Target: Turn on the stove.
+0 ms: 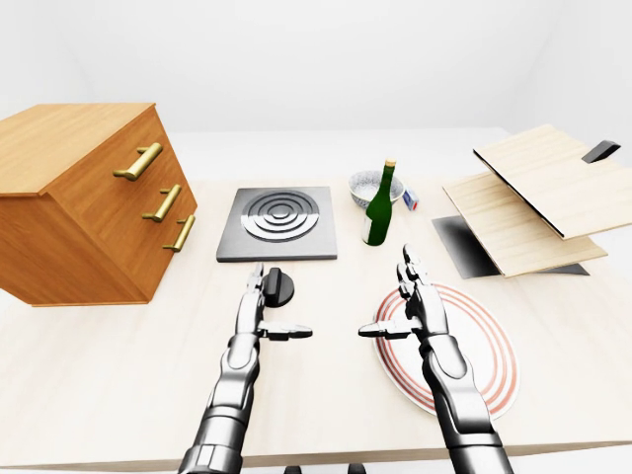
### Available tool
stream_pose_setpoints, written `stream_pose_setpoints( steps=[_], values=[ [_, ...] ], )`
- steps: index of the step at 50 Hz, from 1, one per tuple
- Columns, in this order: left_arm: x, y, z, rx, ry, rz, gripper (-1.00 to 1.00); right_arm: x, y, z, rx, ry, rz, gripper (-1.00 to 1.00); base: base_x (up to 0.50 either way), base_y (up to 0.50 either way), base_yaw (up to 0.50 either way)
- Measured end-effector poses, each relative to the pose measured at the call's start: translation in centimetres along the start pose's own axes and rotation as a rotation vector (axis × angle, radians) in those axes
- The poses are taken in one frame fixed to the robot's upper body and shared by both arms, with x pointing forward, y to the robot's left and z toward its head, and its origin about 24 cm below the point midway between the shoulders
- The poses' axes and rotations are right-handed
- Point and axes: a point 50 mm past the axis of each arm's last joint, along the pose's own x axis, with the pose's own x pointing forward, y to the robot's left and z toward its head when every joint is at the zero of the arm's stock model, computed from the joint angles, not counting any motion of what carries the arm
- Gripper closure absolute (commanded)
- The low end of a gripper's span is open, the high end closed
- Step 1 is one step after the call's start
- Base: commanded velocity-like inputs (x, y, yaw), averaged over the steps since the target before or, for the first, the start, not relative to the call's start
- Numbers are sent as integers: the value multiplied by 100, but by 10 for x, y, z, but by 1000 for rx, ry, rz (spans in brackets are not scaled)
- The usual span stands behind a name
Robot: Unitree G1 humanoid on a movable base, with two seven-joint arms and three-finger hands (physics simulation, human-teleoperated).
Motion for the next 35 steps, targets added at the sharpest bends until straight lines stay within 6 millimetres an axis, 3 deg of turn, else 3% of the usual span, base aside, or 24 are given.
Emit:
stream_pose_setpoints(
  steps=[10,18,22,35],
  values=[
    [-15,-12,-4,55,-13,-39,-100,0,0,0,0,2,-1,-100,0,0,0],
    [-35,-49,-9,153,-34,-162,-100,0,0,0,0,3,-1,-100,0,0,0],
    [-54,-65,-24,195,1,-218,-100,0,0,0,0,3,-2,-100,0,0,0],
    [-109,-96,-32,238,-27,-394,-100,1,0,-1,-2,5,0,-100,0,0,0]
  ],
)
